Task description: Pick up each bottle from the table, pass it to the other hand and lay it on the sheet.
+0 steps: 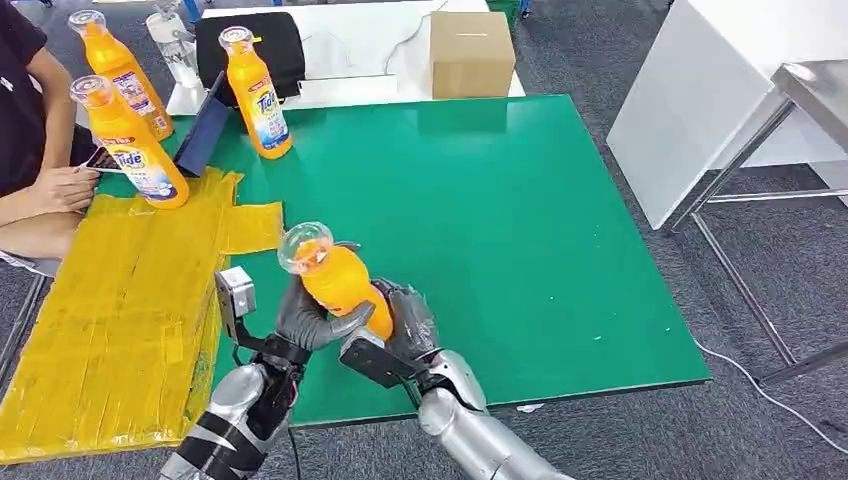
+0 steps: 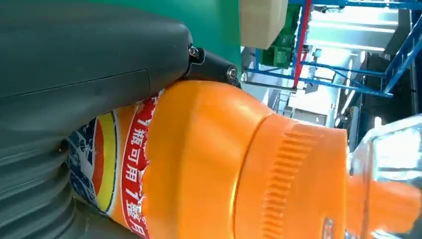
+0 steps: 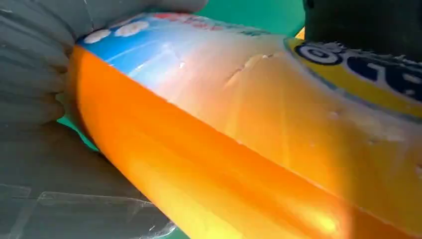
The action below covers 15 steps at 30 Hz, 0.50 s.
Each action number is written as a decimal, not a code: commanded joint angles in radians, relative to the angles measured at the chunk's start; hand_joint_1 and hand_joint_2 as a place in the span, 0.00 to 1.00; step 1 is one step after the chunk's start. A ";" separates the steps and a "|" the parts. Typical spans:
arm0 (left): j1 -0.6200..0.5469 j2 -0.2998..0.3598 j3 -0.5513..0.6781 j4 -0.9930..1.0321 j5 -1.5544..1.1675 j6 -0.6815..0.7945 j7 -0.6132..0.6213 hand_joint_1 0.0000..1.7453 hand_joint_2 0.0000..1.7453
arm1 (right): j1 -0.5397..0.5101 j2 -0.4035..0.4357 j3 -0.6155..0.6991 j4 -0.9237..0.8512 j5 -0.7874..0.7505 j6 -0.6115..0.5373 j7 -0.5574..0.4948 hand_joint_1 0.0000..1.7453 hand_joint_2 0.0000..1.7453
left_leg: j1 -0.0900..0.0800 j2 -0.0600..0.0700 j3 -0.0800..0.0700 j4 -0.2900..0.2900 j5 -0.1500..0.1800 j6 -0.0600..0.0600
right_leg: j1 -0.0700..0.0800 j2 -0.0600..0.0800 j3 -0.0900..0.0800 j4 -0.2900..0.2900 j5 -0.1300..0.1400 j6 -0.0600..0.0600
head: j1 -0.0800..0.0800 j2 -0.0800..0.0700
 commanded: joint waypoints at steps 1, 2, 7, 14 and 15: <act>-0.012 0.047 0.037 -0.114 -0.071 0.096 -0.046 1.00 1.00 | 0.124 -0.093 -0.024 -0.323 -0.161 0.130 -0.026 0.00 1.00 | 0.000 -0.003 0.004 0.000 -0.002 -0.001 | 0.001 -0.004 0.005 0.000 -0.003 -0.001 | 0.000 0.000; -0.013 0.062 0.081 -0.135 -0.147 0.170 -0.073 1.00 1.00 | 0.152 -0.116 -0.049 -0.404 -0.194 0.149 -0.017 0.00 1.00 | 0.000 -0.003 0.006 0.002 -0.004 -0.001 | 0.001 -0.005 0.007 0.001 -0.005 -0.002 | 0.000 0.000; -0.011 0.065 0.116 -0.151 -0.155 0.151 -0.056 1.00 1.00 | 0.164 -0.134 -0.061 -0.461 -0.201 0.171 0.004 0.00 1.00 | 0.000 -0.001 0.004 0.000 -0.002 -0.001 | 0.001 -0.003 0.005 0.000 -0.003 -0.002 | 0.000 0.000; -0.070 0.124 0.296 -0.115 -0.297 0.378 -0.097 1.00 1.00 | 0.245 -0.220 -0.124 -0.707 -0.261 0.220 0.016 0.00 1.00 | 0.000 -0.001 0.005 0.000 -0.003 -0.001 | 0.001 -0.003 0.005 0.001 -0.003 -0.002 | 0.000 0.000; -0.084 0.130 0.324 -0.106 -0.366 0.441 -0.115 1.00 1.00 | 0.255 -0.231 -0.136 -0.743 -0.284 0.252 0.016 0.00 1.00 | 0.000 -0.001 0.001 0.000 -0.001 -0.001 | 0.001 -0.002 0.002 0.000 -0.002 -0.001 | 0.000 0.000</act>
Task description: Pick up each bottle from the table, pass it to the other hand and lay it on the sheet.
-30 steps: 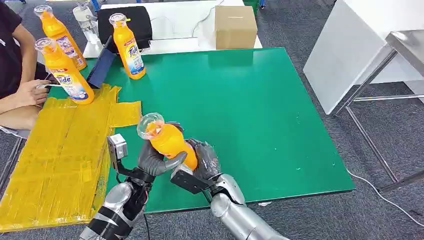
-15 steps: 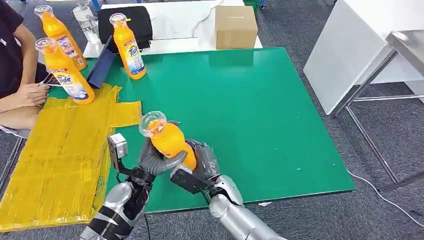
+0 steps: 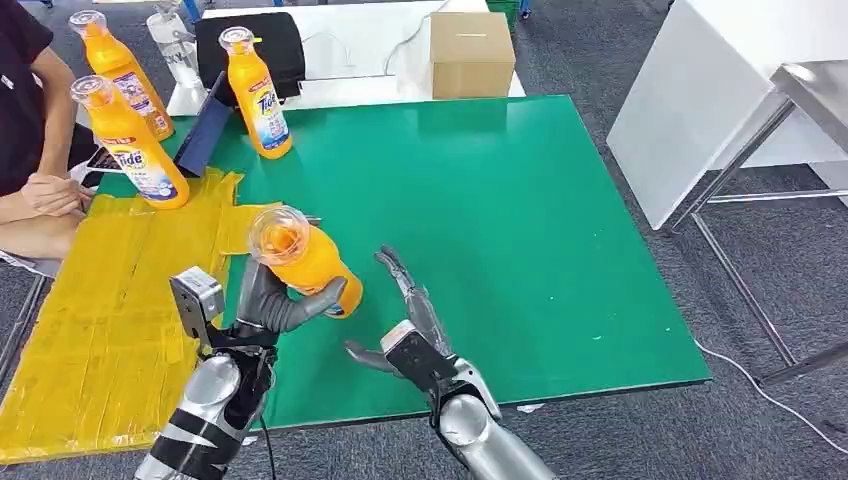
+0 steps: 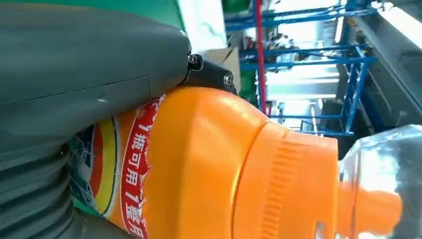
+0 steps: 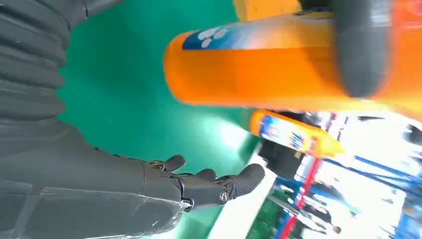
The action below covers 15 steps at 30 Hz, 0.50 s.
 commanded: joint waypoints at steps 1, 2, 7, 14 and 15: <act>-0.110 0.091 0.241 0.052 -0.224 0.275 -0.059 1.00 1.00 | 0.093 -0.150 -0.089 -0.354 -0.108 0.135 0.032 0.00 1.00 | 0.000 -0.001 0.004 0.001 -0.002 -0.001 | 0.001 -0.003 0.005 0.001 -0.003 -0.002 | 0.000 0.000; -0.124 0.092 0.264 0.060 -0.305 0.330 -0.075 1.00 1.00 | 0.104 -0.157 -0.105 -0.384 -0.127 0.171 0.031 0.00 1.00 | 0.001 -0.001 0.002 0.001 -0.001 -0.001 | 0.001 -0.003 0.002 0.001 -0.001 -0.001 | 0.000 0.000; -0.159 0.111 0.337 0.124 -0.788 0.548 -0.052 1.00 1.00 | 0.111 -0.195 -0.149 -0.418 -0.199 0.304 0.018 0.00 0.00 | 0.000 -0.002 0.003 0.000 -0.001 -0.001 | 0.001 -0.004 0.004 0.000 -0.002 -0.001 | 0.000 0.000; -0.250 0.139 0.380 0.331 -1.501 0.515 0.168 1.00 1.00 | 0.088 -0.187 -0.181 -0.418 -0.231 0.341 0.014 0.00 1.00 | 0.000 -0.001 0.006 -0.001 -0.001 -0.001 | 0.000 -0.002 0.005 0.000 -0.001 -0.001 | 0.000 0.000; -0.250 0.139 0.380 0.331 -1.501 0.515 0.168 1.00 1.00 | 0.088 -0.187 -0.181 -0.418 -0.231 0.341 0.014 0.00 1.00 | 0.000 -0.001 0.006 0.001 -0.002 -0.001 | 0.001 -0.003 0.006 0.001 -0.002 -0.002 | 0.000 0.000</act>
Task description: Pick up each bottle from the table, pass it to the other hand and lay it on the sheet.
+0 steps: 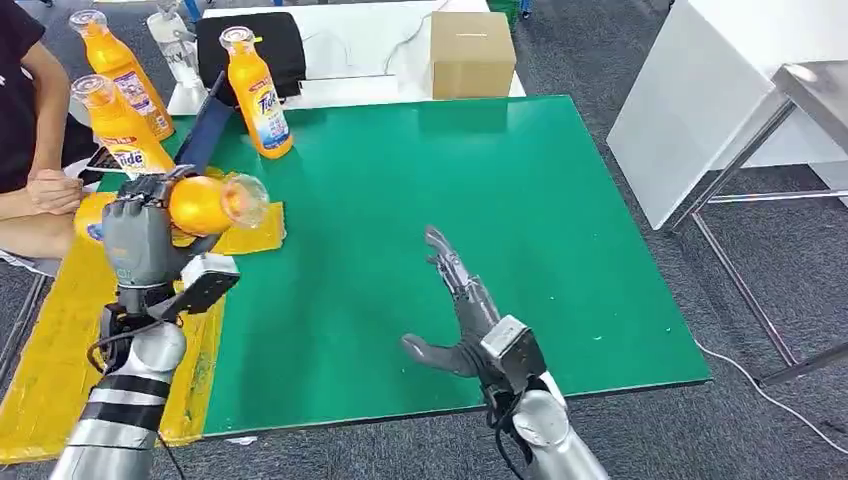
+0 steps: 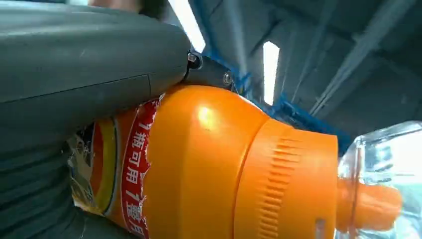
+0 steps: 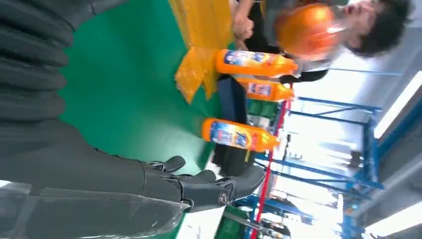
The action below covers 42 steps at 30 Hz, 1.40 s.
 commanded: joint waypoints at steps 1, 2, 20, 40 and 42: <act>-0.129 0.028 0.090 0.249 -0.379 -0.028 0.121 1.00 1.00 | -0.020 -0.035 -0.045 -0.034 -0.014 0.015 0.010 0.00 1.00 | 0.000 -0.001 0.004 0.000 -0.001 -0.001 | 0.000 -0.003 0.003 0.001 -0.001 -0.001 | 0.000 0.000; -0.129 0.028 0.090 0.249 -0.379 -0.028 0.121 1.00 1.00 | -0.020 -0.035 -0.045 -0.034 -0.014 0.015 0.010 0.00 1.00 | 0.000 -0.001 0.002 0.000 -0.001 -0.001 | 0.001 -0.002 0.002 0.000 -0.001 -0.001 | 0.000 0.000; -0.315 -0.009 0.036 0.843 -0.358 -0.020 0.221 1.00 1.00 | -0.050 -0.025 -0.040 -0.002 -0.037 0.007 0.013 0.00 1.00 | 0.000 -0.001 0.004 0.000 -0.001 -0.001 | 0.000 -0.003 0.004 0.000 -0.001 -0.001 | 0.000 0.000; -0.316 -0.059 0.101 0.881 -0.124 -0.177 0.123 1.00 1.00 | -0.069 -0.001 -0.039 0.057 -0.022 -0.006 0.034 0.00 1.00 | 0.000 0.000 0.007 0.000 -0.003 -0.001 | 0.001 -0.002 0.007 0.000 -0.002 -0.002 | 0.000 0.000; -0.313 -0.054 0.089 0.883 -0.134 -0.178 0.134 0.93 1.00 | -0.072 0.001 -0.038 0.062 -0.022 -0.006 0.035 0.00 1.00 | 0.000 0.001 0.007 0.000 -0.003 -0.001 | 0.001 -0.001 0.007 0.000 -0.002 -0.002 | 0.000 0.000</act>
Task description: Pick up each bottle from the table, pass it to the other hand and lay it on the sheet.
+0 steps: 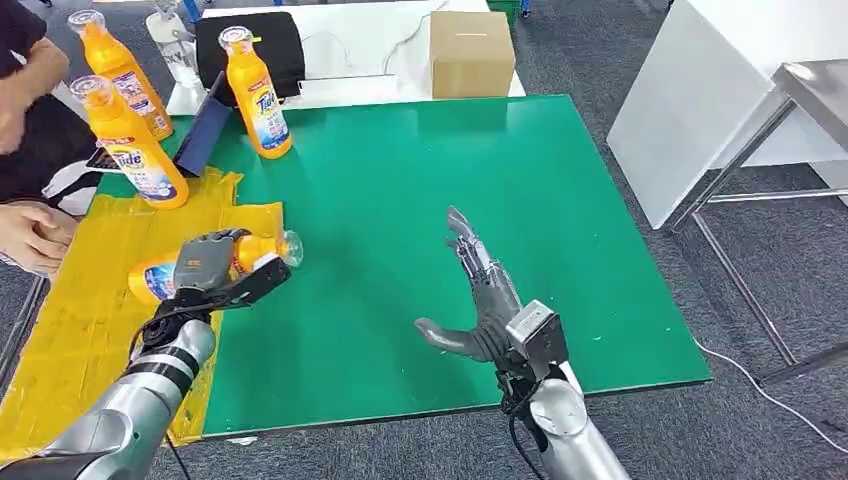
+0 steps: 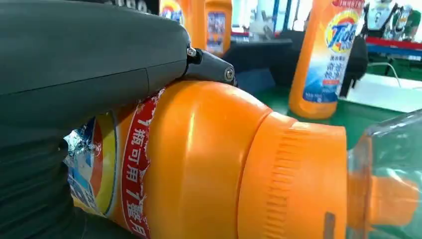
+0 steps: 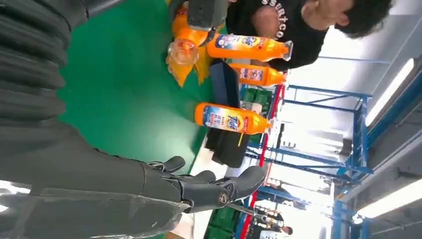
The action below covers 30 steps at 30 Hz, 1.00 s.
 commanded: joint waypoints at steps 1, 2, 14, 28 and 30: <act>-0.046 -0.003 0.006 0.096 0.000 -0.057 0.016 0.33 1.00 | -0.055 0.015 -0.005 0.096 0.000 0.000 0.009 0.00 1.00 | 0.000 0.001 0.008 0.000 -0.003 -0.001 | 0.001 -0.001 0.008 0.000 -0.003 -0.002 | 0.000 0.000; -0.044 -0.004 0.007 0.099 0.002 -0.061 0.021 0.02 1.00 | -0.057 0.015 -0.005 0.098 0.000 0.000 0.010 0.00 1.00 | 0.000 0.001 0.009 0.000 -0.004 -0.001 | 0.000 -0.001 0.009 0.000 -0.003 -0.002 | 0.000 0.000; -0.038 0.030 -0.070 0.143 -0.069 -0.222 0.173 0.00 1.00 | -0.063 0.025 -0.027 0.104 -0.001 0.012 0.023 0.00 1.00 | 0.000 0.002 0.006 -0.001 -0.002 -0.001 | 0.000 0.000 0.005 -0.001 -0.002 -0.001 | 0.000 0.000; 0.006 0.011 -0.017 0.087 0.004 0.007 0.056 0.00 1.00 | -0.052 0.024 -0.035 0.114 -0.004 0.016 0.027 0.00 1.00 | -0.001 0.002 0.009 -0.002 -0.002 0.000 | 0.000 0.001 0.009 -0.001 -0.001 -0.001 | 0.000 0.000; 0.008 0.006 -0.005 0.070 0.041 0.088 -0.008 0.00 1.00 | -0.048 0.020 -0.035 0.118 -0.007 0.013 0.022 0.00 1.00 | 0.000 0.002 0.012 -0.001 -0.003 -0.001 | 0.000 0.000 0.011 -0.001 -0.002 -0.002 | 0.000 0.000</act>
